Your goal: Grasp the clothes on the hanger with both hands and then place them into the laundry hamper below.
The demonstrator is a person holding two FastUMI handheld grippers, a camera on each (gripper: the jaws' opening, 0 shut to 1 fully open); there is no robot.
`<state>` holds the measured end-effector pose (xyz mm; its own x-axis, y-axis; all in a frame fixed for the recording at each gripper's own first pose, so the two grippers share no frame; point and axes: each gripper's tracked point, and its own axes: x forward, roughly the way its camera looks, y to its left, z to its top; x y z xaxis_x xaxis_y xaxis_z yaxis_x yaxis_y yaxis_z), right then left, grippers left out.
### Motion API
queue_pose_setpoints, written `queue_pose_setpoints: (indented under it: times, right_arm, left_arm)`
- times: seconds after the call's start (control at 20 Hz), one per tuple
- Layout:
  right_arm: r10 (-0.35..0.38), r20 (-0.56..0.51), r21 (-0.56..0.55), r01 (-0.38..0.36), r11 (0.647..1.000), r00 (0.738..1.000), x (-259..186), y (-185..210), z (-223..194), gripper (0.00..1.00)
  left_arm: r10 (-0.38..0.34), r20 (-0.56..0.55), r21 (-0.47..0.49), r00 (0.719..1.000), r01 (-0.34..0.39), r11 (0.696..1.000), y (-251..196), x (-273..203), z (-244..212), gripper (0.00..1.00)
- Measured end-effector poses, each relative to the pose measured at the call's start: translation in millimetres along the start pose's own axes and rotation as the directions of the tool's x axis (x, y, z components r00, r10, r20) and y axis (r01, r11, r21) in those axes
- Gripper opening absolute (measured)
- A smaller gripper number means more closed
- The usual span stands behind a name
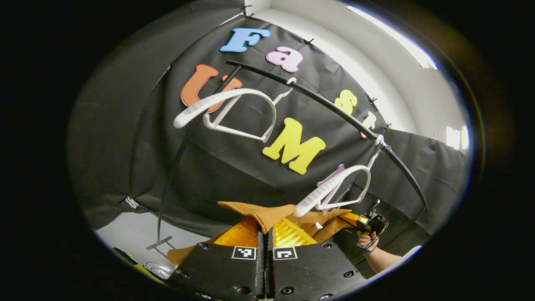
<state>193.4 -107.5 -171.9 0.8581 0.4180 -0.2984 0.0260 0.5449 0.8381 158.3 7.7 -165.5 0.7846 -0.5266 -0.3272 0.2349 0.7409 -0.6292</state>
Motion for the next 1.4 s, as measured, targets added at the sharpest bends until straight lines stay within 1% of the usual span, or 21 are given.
queue_pose_setpoints:
  times: [0.3,0.4,0.45,0.5,0.55,0.6,0.65,0.7,0.75,0.85,0.9,0.95,1.05,1.1,1.15,1.2,1.25,1.3,1.35,1.4]
  right_arm:
    - [0.007,-0.023,0.036,-0.006,0.999,1.000,-9,3,-29,0.03]
    - [0.021,-0.037,0.036,-0.020,0.999,0.999,-12,13,-40,0.06]
    - [0.031,-0.045,0.035,-0.029,0.999,0.999,-12,17,-46,0.03]
    - [0.040,-0.057,0.028,-0.039,0.999,0.998,-12,24,-54,0.06]
    - [0.052,-0.067,0.021,-0.051,0.998,0.996,-15,30,-62,0.03]
    - [0.065,-0.085,0.010,-0.065,0.998,0.994,-17,39,-71,0.06]
    - [0.080,-0.098,0.001,-0.080,0.997,0.992,-18,48,-79,0.03]
    - [0.095,-0.119,-0.011,-0.097,0.995,0.988,-18,58,-88,0.06]
    - [0.109,-0.132,-0.023,-0.113,0.993,0.985,-19,67,-95,0.06]
    - [0.139,-0.163,-0.048,-0.148,0.988,0.977,-23,87,-112,0.06]
    - [0.157,-0.181,-0.055,-0.169,0.984,0.971,-25,97,-120,0.04]
    - [0.178,-0.191,-0.058,-0.192,0.980,0.965,-27,109,-129,0.06]
    - [0.215,-0.222,-0.079,-0.238,0.968,0.951,-28,134,-140,0.06]
    - [0.232,-0.239,-0.095,-0.260,0.961,0.943,-28,146,-146,0.06]
    - [0.247,-0.248,-0.107,-0.280,0.954,0.937,-31,157,-151,0.06]
    - [0.267,-0.262,-0.115,-0.305,0.945,0.927,-33,168,-157,0.03]
    - [0.280,-0.273,-0.120,-0.321,0.940,0.921,-34,177,-163,0.06]
    - [0.292,-0.282,-0.122,-0.337,0.934,0.914,-35,184,-168,0.03]
    - [0.302,-0.293,-0.122,-0.348,0.929,0.907,-37,191,-174,0.06]
    - [0.315,-0.298,-0.120,-0.363,0.924,0.901,-37,196,-178,0.03]
  left_arm:
    - [0.004,-0.018,0.016,1.000,-0.004,1.000,-11,-9,-21,0.01]
    - [-0.010,-0.027,0.033,1.000,0.011,0.999,-22,-12,-28,0.01]
    - [-0.018,-0.032,0.046,0.999,0.020,0.999,-27,-13,-30,0.01]
    - [-0.027,-0.039,0.061,0.999,0.029,0.998,-32,-14,-33,0.01]
    - [-0.036,-0.045,0.074,0.998,0.040,0.996,-41,-15,-37,0.01]
    - [-0.051,-0.054,0.087,0.997,0.056,0.995,-52,-17,-42,0.01]
    - [-0.067,-0.058,0.100,0.996,0.072,0.992,-61,-18,-44,0.01]
    - [-0.082,-0.061,0.113,0.995,0.089,0.990,-70,-18,-44,0.01]
    - [-0.100,-0.061,0.123,0.993,0.107,0.987,-80,-18,-43,0.01]
    - [-0.140,-0.061,0.143,0.988,0.148,0.979,-100,-20,-46,0.01]
    - [-0.152,-0.058,0.154,0.987,0.160,0.975,-107,-21,-45,0.01]
    - [-0.165,-0.057,0.163,0.985,0.173,0.971,-114,-22,-43,0.01]
    - [-0.199,-0.071,0.186,0.977,0.209,0.960,-133,-24,-40,0.01]
    - [-0.211,-0.070,0.204,0.975,0.221,0.954,-141,-23,-37,0.07]
    - [-0.225,-0.069,0.220,0.972,0.235,0.947,-150,-25,-34,0.01]
    - [-0.236,-0.064,0.235,0.970,0.245,0.941,-158,-29,-32,0.01]
    - [-0.244,-0.062,0.245,0.968,0.252,0.936,-165,-30,-32,0.01]
    - [-0.251,-0.059,0.254,0.966,0.257,0.932,-171,-30,-33,0.01]
    - [-0.258,-0.061,0.260,0.964,0.265,0.928,-177,-27,-36,0.07]
    - [-0.263,-0.063,0.266,0.963,0.270,0.925,-180,-25,-39,0.01]
